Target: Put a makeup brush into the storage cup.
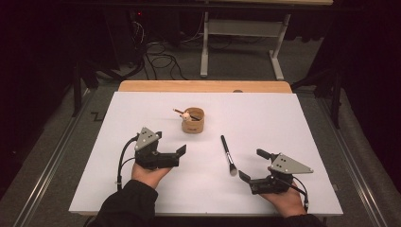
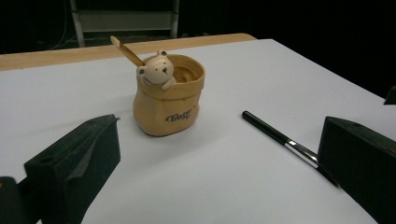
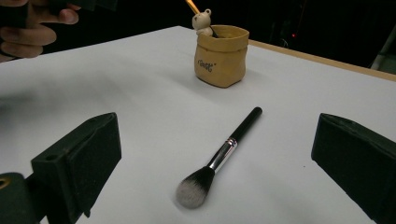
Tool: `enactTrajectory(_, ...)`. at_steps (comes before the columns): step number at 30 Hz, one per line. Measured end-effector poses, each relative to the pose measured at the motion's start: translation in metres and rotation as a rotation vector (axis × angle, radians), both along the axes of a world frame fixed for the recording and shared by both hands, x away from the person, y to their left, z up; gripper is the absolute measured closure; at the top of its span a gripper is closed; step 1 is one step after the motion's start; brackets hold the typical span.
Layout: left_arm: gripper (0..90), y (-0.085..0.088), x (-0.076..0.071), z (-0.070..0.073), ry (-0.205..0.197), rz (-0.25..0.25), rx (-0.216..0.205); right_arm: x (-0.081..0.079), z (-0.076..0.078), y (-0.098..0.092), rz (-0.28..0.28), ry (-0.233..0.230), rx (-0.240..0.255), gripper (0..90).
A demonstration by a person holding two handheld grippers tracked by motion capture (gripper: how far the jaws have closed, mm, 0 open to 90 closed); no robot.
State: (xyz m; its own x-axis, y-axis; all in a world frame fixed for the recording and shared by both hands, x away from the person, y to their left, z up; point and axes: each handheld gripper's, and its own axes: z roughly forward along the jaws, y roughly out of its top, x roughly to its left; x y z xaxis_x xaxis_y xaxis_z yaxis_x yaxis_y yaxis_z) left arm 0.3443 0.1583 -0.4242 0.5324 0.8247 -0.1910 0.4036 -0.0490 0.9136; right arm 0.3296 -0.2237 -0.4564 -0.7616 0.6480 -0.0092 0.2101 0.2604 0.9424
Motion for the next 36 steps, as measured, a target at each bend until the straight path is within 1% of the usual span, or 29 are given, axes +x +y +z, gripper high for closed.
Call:
enactTrajectory(4,0.2,0.001,-0.011,0.000,-0.002,-0.023,0.006,0.000,0.000,0.000,-0.003,-0.002,0.001,1.2)
enactTrajectory(7,0.2,0.001,-0.019,0.001,-0.002,-0.038,0.022,0.000,0.000,0.000,-0.010,0.001,0.006,0.8)
enactTrajectory(10,0.2,0.002,-0.027,0.001,-0.017,-0.042,0.030,0.000,0.000,0.000,-0.003,-0.008,0.013,0.4)
enactTrajectory(12,0.2,0.003,-0.032,-0.001,-0.017,-0.042,0.027,0.000,0.001,0.000,-0.009,-0.001,0.013,0.3)
enactTrajectory(16,0.2,0.004,-0.039,-0.009,-0.023,-0.050,0.039,0.000,0.001,-0.001,-0.012,-0.003,0.012,0.2)
enactTrajectory(19,0.2,0.006,-0.041,-0.016,-0.023,-0.049,0.051,0.000,0.001,0.000,-0.014,-0.004,0.014,0.1)
enactTrajectory(22,0.2,0.007,-0.041,-0.024,-0.015,-0.057,0.045,0.000,0.001,-0.001,-0.018,-0.004,0.010,0.1)
enactTrajectory(24,0.2,0.008,-0.041,-0.028,-0.022,-0.059,0.054,0.001,0.001,-0.002,-0.022,-0.008,0.013,0.1)
enactTrajectory(28,0.2,0.011,-0.039,-0.033,-0.029,-0.061,0.031,0.002,0.001,-0.007,-0.048,-0.002,0.012,0.1)
enactTrajectory(30,0.2,0.012,-0.038,-0.035,-0.032,-0.062,0.032,0.003,0.001,-0.010,-0.059,-0.005,0.007,0.1)
enactTrajectory(32,0.2,0.013,-0.038,-0.036,-0.038,-0.064,0.029,0.004,0.001,-0.013,-0.075,0.001,0.011,0.1)
enactTrajectory(34,0.4,0.014,-0.037,-0.037,-0.042,-0.074,0.005,0.006,0.001,-0.016,-0.091,0.001,0.008,0.1)
enactTrajectory(36,1.0,0.016,-0.037,-0.036,-0.042,-0.087,0.002,0.006,0.001,-0.018,-0.105,0.001,-0.002,0.1)
